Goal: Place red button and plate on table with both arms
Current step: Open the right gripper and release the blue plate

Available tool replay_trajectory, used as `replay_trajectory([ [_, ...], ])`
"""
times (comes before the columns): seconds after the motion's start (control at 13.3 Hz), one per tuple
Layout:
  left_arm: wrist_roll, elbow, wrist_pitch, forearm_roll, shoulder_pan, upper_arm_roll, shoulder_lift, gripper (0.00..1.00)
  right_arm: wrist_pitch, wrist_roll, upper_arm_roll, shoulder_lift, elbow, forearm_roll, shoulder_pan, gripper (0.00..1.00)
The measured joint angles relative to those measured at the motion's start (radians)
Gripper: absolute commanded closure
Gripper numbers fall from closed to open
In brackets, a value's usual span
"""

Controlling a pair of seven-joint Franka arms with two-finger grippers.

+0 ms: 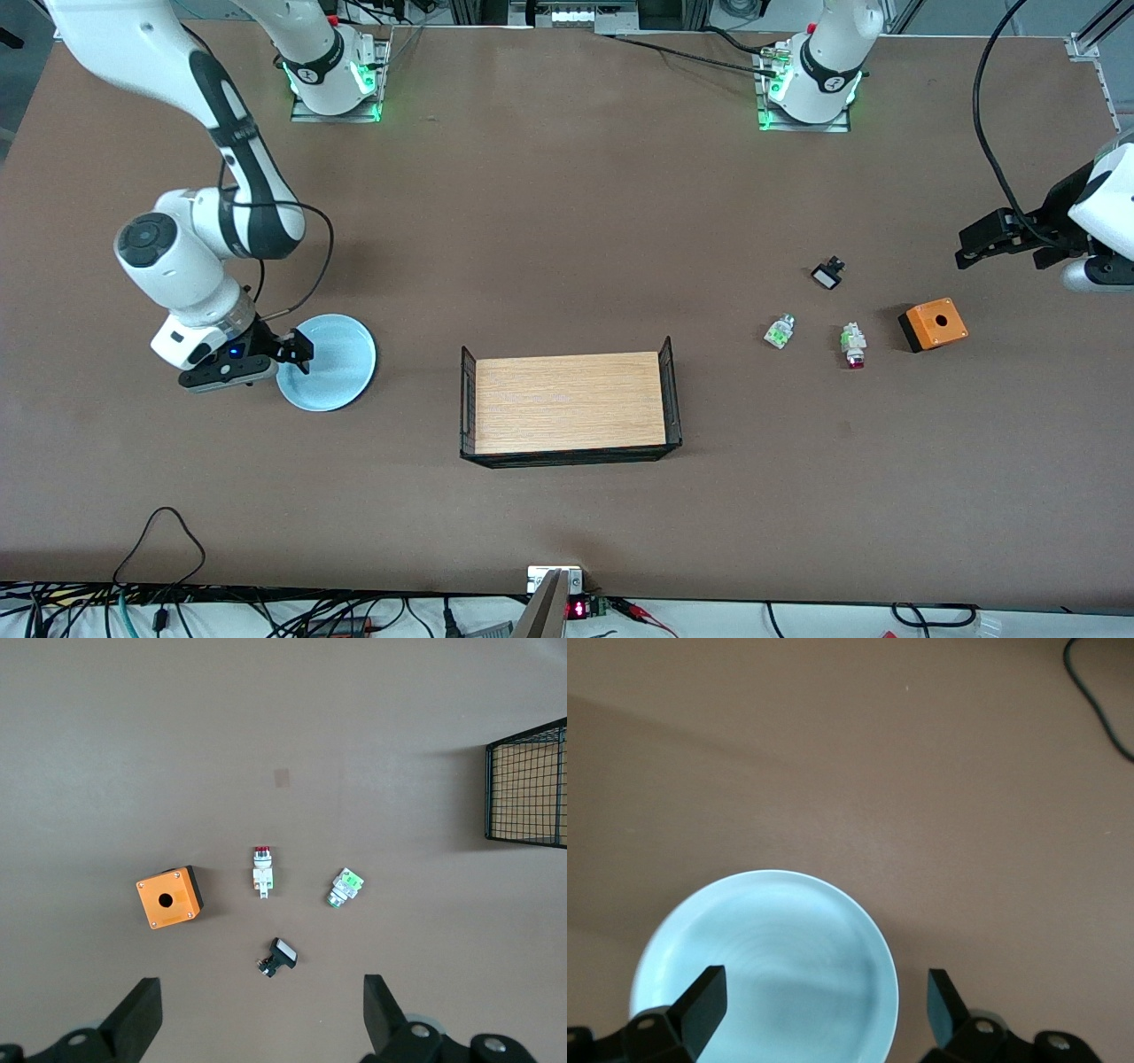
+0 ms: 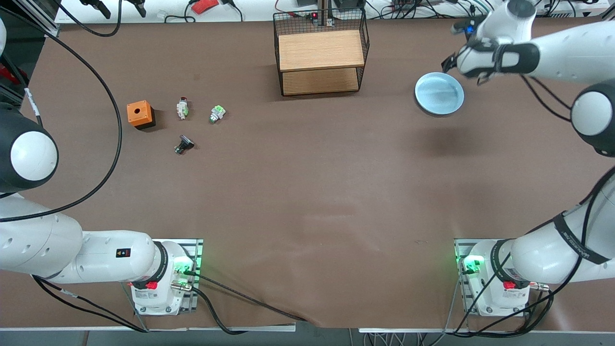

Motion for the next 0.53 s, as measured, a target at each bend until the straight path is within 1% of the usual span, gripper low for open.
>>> replay_trajectory([
  [0.23, 0.000, 0.011, 0.002, 0.000, 0.000, 0.001, 0.001, 0.00, -0.428, 0.007, -0.001, -0.134, 0.182, 0.001, 0.001, 0.00],
  [0.3, 0.000, 0.016, 0.002, 0.000, 0.000, 0.001, 0.002, 0.00, -0.623, 0.011, -0.002, -0.181, 0.262, 0.001, 0.001, 0.00],
  [0.45, 0.000, 0.018, 0.002, 0.000, 0.000, 0.001, 0.002, 0.00, -0.760, 0.012, -0.002, -0.217, 0.305, 0.001, 0.001, 0.00],
  [0.53, 0.000, 0.019, 0.002, 0.000, 0.000, 0.001, 0.002, 0.00, -0.779, 0.012, -0.004, -0.229, 0.307, 0.001, -0.002, 0.00],
])
